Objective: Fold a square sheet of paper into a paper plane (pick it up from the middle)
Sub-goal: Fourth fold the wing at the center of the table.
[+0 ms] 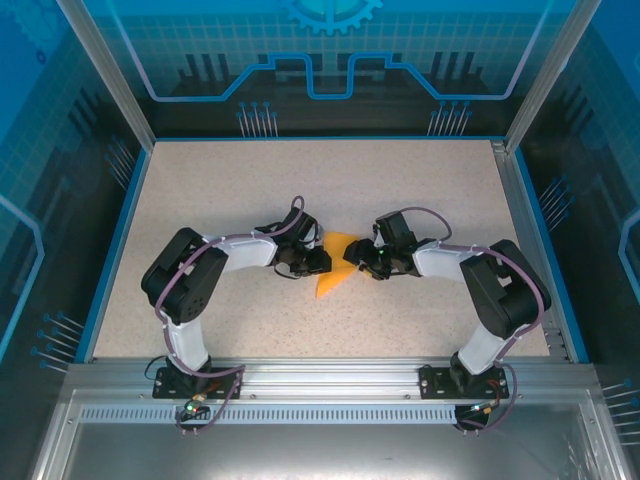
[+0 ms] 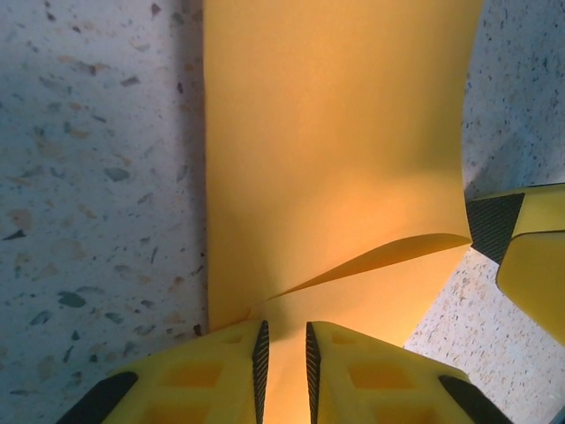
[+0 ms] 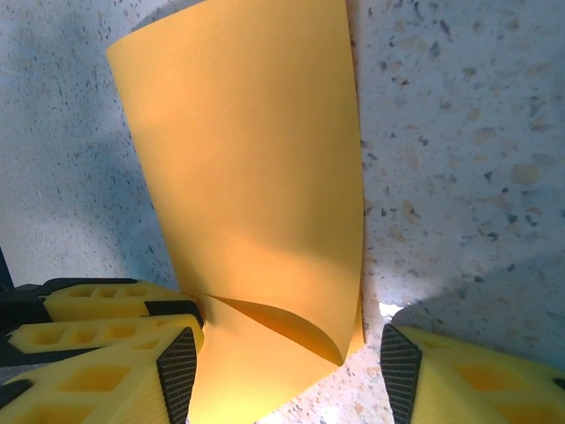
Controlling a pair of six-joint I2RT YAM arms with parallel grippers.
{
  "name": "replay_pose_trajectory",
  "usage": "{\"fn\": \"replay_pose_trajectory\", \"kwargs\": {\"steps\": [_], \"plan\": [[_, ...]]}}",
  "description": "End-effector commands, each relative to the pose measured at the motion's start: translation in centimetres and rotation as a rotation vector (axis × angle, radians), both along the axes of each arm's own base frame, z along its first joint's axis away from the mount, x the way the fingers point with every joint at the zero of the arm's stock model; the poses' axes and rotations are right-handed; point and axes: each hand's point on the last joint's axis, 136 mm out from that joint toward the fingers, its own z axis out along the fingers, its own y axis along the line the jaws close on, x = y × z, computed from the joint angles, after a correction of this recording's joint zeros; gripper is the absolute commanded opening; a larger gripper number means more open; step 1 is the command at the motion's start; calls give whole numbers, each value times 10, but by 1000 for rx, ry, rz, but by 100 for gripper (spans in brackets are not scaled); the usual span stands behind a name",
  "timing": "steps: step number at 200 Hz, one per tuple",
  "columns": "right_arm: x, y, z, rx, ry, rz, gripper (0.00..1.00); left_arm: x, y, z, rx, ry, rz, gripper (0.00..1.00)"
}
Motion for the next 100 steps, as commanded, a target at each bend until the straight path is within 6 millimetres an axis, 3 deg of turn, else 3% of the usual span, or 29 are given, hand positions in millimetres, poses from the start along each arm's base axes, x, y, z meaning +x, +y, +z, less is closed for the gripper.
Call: {"fn": "replay_pose_trajectory", "kwargs": {"steps": [1, 100], "plan": [[6, 11, 10, 44, -22, 10, 60, 1, 3, 7, -24, 0, 14, 22], [11, 19, 11, 100, -31, 15, 58, 0, 3, 9, -25, -4, 10, 22]]}}
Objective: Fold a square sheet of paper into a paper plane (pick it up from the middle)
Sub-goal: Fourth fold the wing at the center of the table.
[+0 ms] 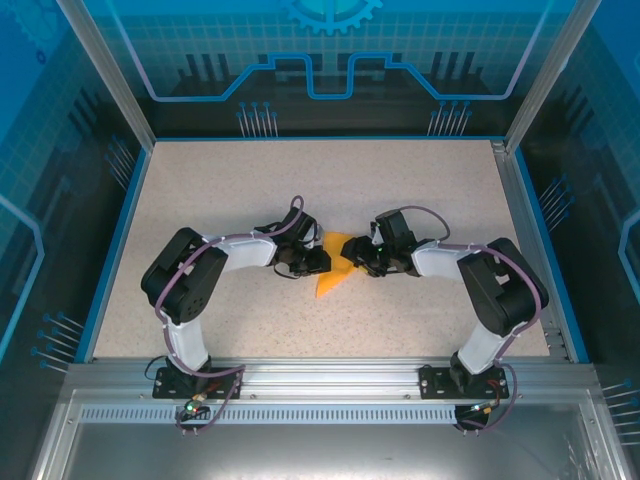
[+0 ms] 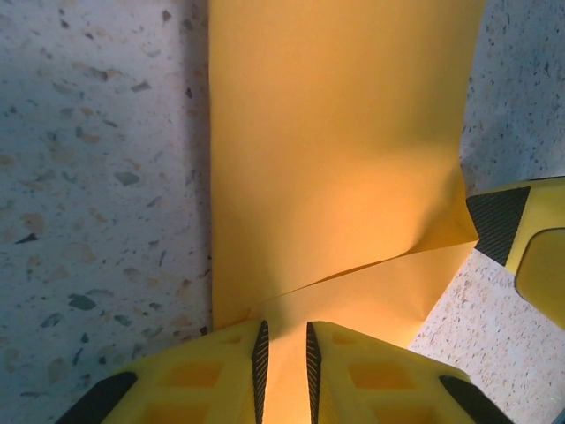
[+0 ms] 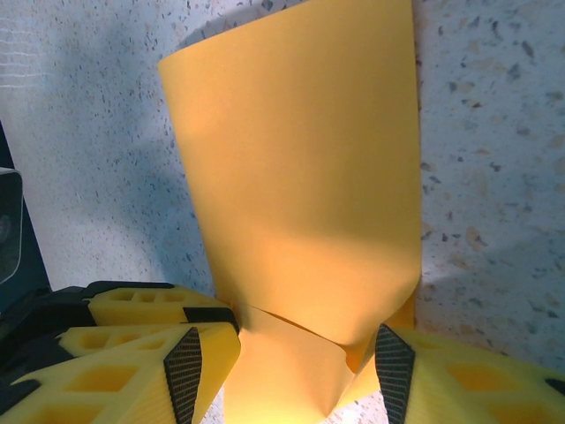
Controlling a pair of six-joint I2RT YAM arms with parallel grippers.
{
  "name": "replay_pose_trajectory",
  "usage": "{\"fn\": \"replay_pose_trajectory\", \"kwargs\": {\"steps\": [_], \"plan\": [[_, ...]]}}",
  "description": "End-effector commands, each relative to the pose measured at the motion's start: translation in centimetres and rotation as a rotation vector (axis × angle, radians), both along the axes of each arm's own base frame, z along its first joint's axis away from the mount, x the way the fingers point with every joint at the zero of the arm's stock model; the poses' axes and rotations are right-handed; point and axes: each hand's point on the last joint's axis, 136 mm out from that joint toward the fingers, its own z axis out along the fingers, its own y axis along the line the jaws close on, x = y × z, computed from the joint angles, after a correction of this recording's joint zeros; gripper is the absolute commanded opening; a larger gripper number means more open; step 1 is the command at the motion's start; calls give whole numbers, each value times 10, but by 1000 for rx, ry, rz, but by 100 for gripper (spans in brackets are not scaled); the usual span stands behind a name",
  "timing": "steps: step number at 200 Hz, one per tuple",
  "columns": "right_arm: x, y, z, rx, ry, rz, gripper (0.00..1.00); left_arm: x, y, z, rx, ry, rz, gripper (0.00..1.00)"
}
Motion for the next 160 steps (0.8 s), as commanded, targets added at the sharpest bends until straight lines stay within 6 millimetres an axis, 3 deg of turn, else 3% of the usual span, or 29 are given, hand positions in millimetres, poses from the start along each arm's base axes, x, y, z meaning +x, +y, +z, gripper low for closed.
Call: {"fn": "replay_pose_trajectory", "kwargs": {"steps": [1, 78, 160], "plan": [[3, 9, 4, 35, -8, 16, 58, 0, 2, 10, -25, -5, 5, 23], [7, 5, 3, 78, 2, -5, 59, 0, 2, 47, -73, -83, 11, 31], [-2, 1, -3, 74, 38, -27, 60, -13, 2, 41, -80, -31, 11, 29]]}}
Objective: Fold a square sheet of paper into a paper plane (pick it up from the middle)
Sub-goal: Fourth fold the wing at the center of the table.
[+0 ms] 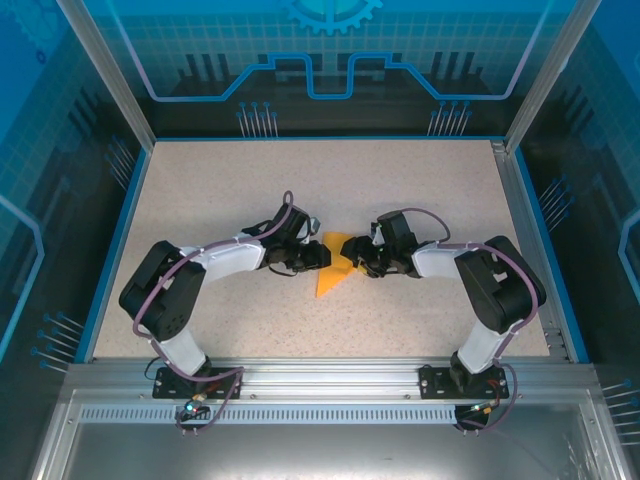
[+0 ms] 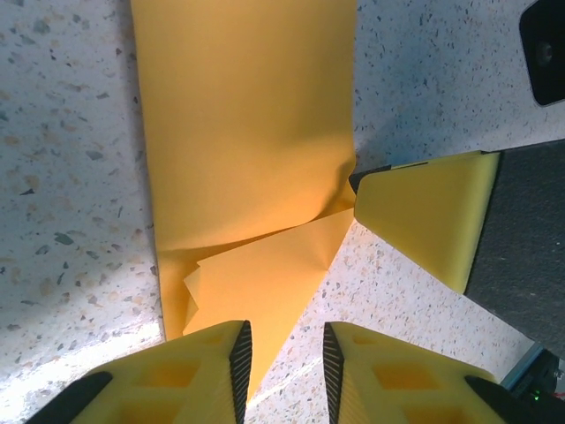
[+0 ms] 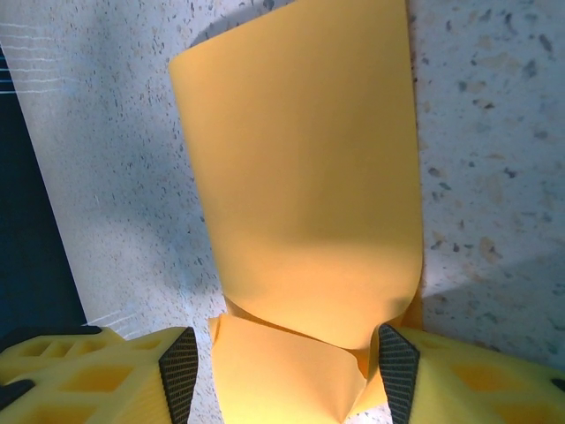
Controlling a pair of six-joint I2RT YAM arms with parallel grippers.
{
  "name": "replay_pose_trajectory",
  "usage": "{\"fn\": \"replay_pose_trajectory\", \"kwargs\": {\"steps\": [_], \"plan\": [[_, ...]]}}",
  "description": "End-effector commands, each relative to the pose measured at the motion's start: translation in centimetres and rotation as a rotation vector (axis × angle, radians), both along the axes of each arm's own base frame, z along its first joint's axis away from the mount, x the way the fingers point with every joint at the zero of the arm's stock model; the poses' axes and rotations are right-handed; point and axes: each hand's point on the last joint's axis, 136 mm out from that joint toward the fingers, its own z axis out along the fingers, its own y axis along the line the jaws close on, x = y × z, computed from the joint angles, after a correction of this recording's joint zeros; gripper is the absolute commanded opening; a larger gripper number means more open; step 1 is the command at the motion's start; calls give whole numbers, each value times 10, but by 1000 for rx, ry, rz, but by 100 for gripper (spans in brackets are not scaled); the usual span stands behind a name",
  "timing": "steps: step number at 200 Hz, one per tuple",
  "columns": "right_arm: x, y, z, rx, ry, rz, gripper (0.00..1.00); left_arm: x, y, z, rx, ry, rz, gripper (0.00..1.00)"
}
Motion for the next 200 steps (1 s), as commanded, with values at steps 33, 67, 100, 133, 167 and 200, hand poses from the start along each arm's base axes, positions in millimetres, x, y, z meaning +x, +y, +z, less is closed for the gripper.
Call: {"fn": "replay_pose_trajectory", "kwargs": {"steps": [33, 67, 100, 133, 167, 200], "plan": [[-7, -6, -2, 3, 44, -35, 60, -12, -6, 1, -23, 21, -40, 28], [-9, -6, -3, 3, 48, -40, 60, -16, -13, -11, 6, 57, -72, 25], [-8, -5, -1, 11, 43, -43, 60, -14, -11, -25, 37, 86, -57, 23], [-3, 0, 5, 36, 9, -27, 59, -11, -8, -30, 73, 81, -53, 23], [5, 3, 11, 42, -29, 21, 57, -7, -8, -33, 82, 77, -54, 25], [17, 6, 13, 84, -48, 57, 54, -6, -8, -22, 65, 40, -47, 30]]}}
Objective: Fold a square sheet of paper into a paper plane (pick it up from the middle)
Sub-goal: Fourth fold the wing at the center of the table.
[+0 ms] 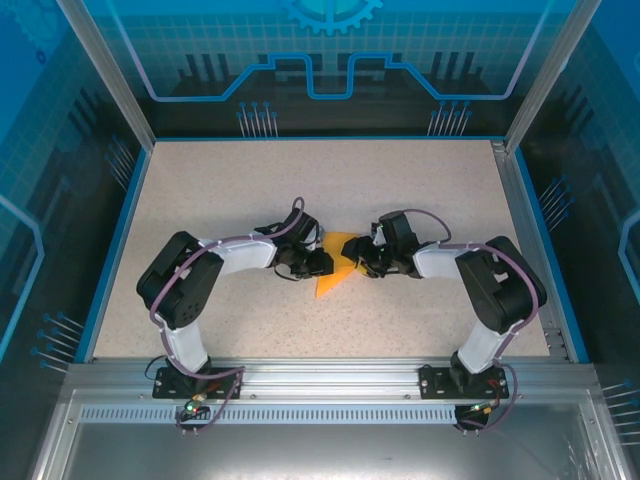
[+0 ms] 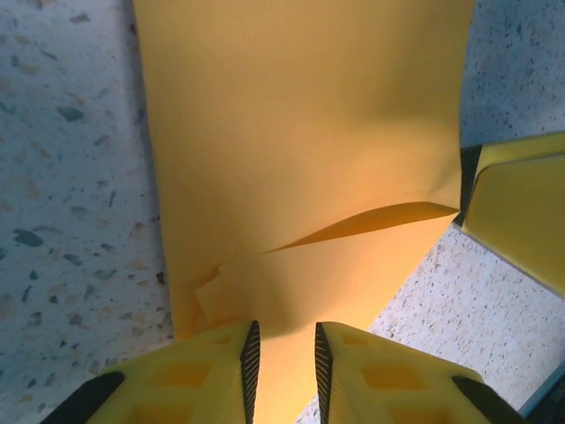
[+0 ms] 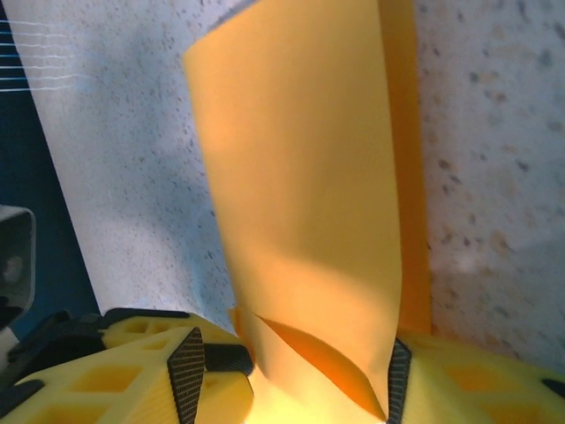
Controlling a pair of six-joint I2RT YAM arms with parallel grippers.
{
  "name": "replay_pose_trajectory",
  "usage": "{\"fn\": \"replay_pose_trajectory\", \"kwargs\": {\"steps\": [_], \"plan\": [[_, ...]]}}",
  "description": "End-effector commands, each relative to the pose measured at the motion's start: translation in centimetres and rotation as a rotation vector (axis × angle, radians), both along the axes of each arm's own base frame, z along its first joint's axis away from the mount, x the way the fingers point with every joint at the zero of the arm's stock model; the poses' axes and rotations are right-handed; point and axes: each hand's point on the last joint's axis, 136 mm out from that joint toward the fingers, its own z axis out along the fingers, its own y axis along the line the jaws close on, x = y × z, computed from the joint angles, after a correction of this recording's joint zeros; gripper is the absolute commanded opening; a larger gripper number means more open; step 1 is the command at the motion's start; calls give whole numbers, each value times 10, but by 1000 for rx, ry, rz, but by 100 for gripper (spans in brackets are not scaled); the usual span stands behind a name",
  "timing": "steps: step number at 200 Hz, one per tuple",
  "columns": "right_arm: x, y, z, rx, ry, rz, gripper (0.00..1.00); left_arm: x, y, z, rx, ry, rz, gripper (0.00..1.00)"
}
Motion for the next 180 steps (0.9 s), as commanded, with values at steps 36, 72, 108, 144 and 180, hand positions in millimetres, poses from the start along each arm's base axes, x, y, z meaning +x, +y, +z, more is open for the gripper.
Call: {"fn": "replay_pose_trajectory", "kwargs": {"steps": [36, 72, 108, 144, 180], "plan": [[23, 7, 13, 62, -66, 82, 46, -1, 7, 36, -12, -123, 3, 41], [23, 8, 15, 76, -71, 118, 36, -17, 8, 49, 54, -192, -7, 48], [20, 8, 20, 78, -70, 153, 32, -33, 3, 47, 178, -263, 4, 53], [17, 7, 19, 96, -51, 167, 32, -36, -4, 30, 308, -309, 19, 55], [23, 11, 27, 113, -64, 175, 32, -32, -1, 19, 403, -363, 43, 55]]}}
